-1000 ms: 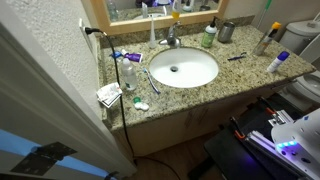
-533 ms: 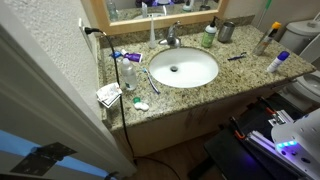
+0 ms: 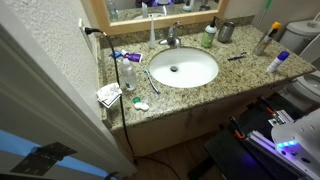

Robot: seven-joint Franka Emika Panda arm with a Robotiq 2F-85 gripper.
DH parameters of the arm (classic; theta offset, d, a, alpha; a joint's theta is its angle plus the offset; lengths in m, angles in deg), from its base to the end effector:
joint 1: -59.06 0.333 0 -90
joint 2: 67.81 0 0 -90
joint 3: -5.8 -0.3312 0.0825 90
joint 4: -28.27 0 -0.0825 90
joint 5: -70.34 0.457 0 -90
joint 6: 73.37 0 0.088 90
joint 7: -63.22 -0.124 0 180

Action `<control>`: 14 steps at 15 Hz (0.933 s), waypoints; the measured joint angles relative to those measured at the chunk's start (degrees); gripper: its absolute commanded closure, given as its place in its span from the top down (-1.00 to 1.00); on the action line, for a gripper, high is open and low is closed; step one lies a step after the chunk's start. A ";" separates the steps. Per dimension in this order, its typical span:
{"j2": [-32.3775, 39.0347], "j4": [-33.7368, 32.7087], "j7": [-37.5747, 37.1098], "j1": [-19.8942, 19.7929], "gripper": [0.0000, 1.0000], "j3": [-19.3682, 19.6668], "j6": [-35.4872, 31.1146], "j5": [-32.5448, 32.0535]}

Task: Move the white and orange tube from the left to the right side of the counter

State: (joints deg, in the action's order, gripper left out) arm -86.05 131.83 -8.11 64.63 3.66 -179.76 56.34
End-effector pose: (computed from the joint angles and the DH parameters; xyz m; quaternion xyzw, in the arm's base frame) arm 0.5476 0.0546 0.7117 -0.8353 0.5033 -0.2206 0.0172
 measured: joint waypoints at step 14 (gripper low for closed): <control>2.15 1.81 -14.30 -17.61 -0.95 10.06 0.58 -2.47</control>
State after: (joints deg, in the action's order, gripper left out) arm -83.90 133.64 -22.42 47.02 13.72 -179.19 53.87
